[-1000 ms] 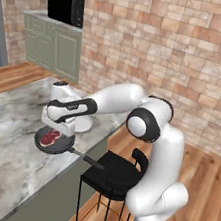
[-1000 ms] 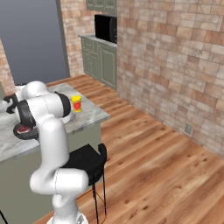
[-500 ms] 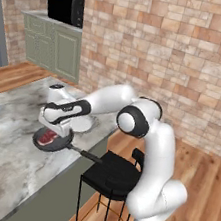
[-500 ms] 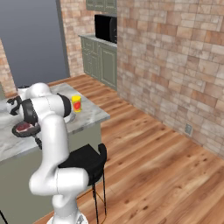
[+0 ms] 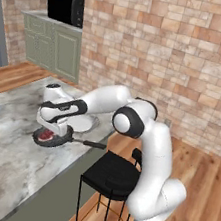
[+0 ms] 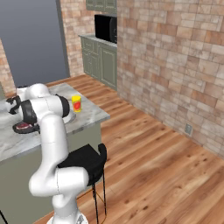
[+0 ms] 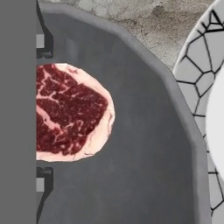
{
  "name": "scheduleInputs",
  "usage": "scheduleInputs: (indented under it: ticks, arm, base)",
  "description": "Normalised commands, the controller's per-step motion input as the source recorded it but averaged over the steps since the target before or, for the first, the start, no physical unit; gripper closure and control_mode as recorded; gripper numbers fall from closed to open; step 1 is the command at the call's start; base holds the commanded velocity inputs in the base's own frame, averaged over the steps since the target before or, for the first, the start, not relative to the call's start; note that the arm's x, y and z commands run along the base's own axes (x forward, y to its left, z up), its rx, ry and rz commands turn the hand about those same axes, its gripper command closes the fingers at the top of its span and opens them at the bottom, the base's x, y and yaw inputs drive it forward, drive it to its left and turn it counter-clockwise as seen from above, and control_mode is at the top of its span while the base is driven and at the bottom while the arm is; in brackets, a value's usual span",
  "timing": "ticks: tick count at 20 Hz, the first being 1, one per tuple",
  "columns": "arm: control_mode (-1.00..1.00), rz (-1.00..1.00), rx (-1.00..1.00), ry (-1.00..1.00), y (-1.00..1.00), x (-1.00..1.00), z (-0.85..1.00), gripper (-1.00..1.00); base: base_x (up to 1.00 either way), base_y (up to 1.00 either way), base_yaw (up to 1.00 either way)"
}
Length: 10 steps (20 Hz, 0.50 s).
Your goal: Pick up the pan with the steak in it and place it on the dining table. Then place the steak on the plate.
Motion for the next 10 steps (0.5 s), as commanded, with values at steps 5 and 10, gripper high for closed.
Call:
scheduleInputs:
  ticks: [5,10]
  arm:
    - [-1.00,0.00,-0.03,0.02,0.00,-0.31,-0.35,-1.00]
    - [-1.00,0.00,-0.02,0.00,-0.05,-0.32,-0.31,1.00]
  base:
    - [0.00,0.00,0.00]
    - [0.00,0.00,0.00]
